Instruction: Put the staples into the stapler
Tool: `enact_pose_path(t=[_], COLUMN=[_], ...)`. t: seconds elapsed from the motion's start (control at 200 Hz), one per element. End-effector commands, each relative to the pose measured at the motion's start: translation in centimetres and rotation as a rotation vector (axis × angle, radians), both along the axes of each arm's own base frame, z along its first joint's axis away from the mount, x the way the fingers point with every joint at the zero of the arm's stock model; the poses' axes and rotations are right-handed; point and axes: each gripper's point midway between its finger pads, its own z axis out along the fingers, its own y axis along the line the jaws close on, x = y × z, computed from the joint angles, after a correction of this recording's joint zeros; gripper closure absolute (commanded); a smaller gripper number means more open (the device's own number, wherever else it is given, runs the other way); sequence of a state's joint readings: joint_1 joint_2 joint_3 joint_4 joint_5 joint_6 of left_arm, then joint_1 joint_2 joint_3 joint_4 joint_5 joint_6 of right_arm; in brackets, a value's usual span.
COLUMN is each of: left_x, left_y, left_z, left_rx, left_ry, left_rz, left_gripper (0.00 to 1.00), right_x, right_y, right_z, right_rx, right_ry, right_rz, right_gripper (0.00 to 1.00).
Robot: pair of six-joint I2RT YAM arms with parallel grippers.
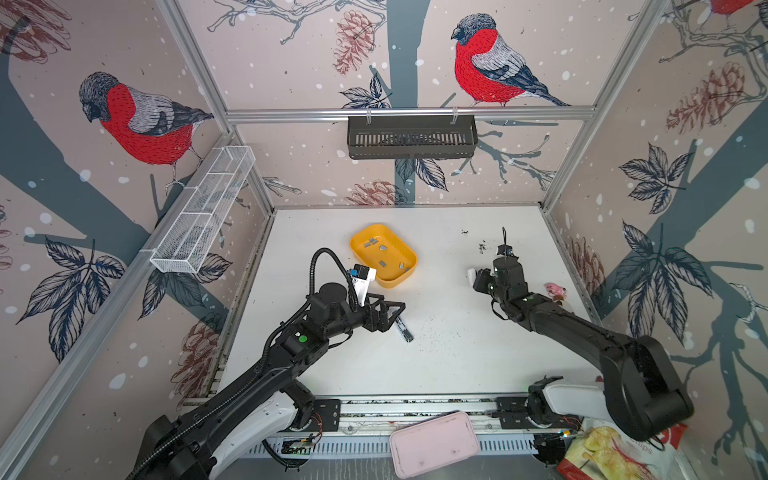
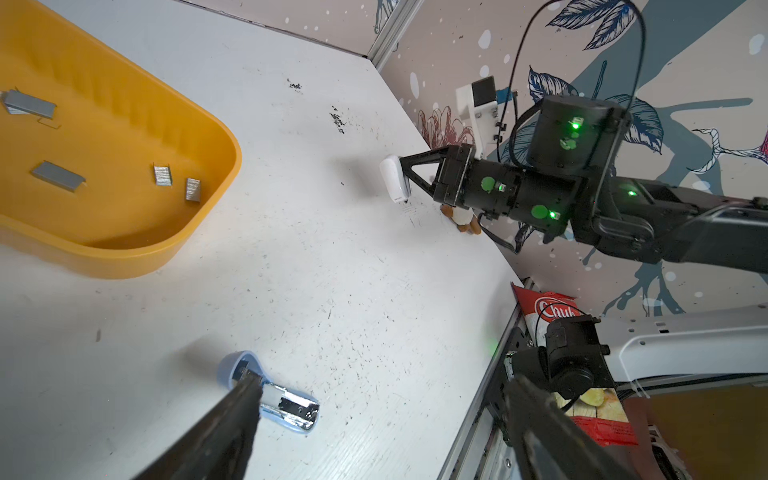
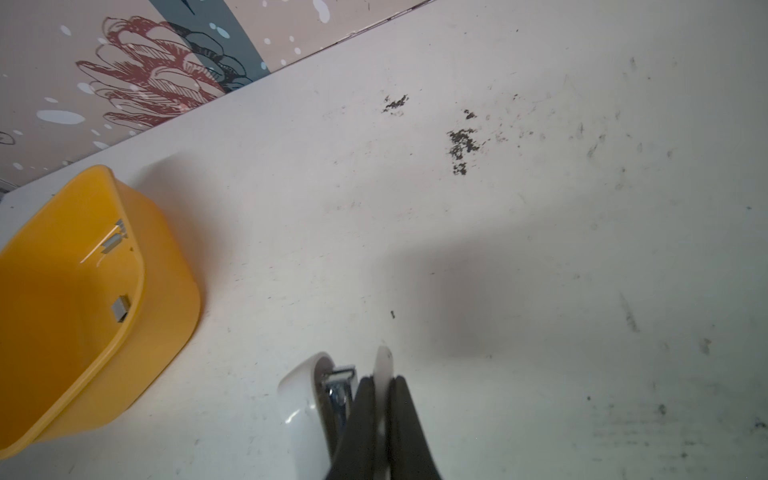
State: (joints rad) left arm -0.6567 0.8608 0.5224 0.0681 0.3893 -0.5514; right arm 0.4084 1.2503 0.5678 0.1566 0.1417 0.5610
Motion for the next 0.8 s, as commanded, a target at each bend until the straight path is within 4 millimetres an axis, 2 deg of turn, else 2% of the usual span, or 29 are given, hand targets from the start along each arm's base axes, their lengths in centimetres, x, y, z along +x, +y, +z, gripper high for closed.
enact_pose_path(t=[0.0, 0.08, 0.165, 0.365, 0.685, 0.796], left_x=[0.3, 0.7, 0.4, 1.2, 1.6, 1.5], left_y=[-1.3, -1.6, -2.8, -4.9, -9.2, -9.7], left_z=[1.7, 1.0, 0.5, -0.7, -0.2, -0.5], left_rx=[-0.103, -0.091, -0.095, -0.083, -0.160, -0.168], left_ry=[-0.039, -0.025, -0.015, 0.031, 0.136, 0.143], left_rz=[-0.001, 0.040, 0.020, 0.016, -0.115, -0.136], left_gripper=[0.10, 0.12, 0.13, 0.17, 0.20, 0.22], right_x=[-1.7, -3.2, -4.8, -7.4, -9.3, -9.6], right_y=[1.1, 2.6, 4.6, 7.3, 9.3, 9.8], right_z=[1.2, 1.7, 2.7, 4.1, 5.7, 6.3], right_rx=[0.051, 0.087, 0.129, 0.166, 0.190, 0.200], right_ry=[-0.055, -0.064, -0.088, -0.134, -0.183, -0.194], right_rz=[-0.021, 0.017, 0.078, 0.134, 0.165, 0.179], right_gripper=[0.95, 0.95, 0.95, 0.95, 0.95, 0.95])
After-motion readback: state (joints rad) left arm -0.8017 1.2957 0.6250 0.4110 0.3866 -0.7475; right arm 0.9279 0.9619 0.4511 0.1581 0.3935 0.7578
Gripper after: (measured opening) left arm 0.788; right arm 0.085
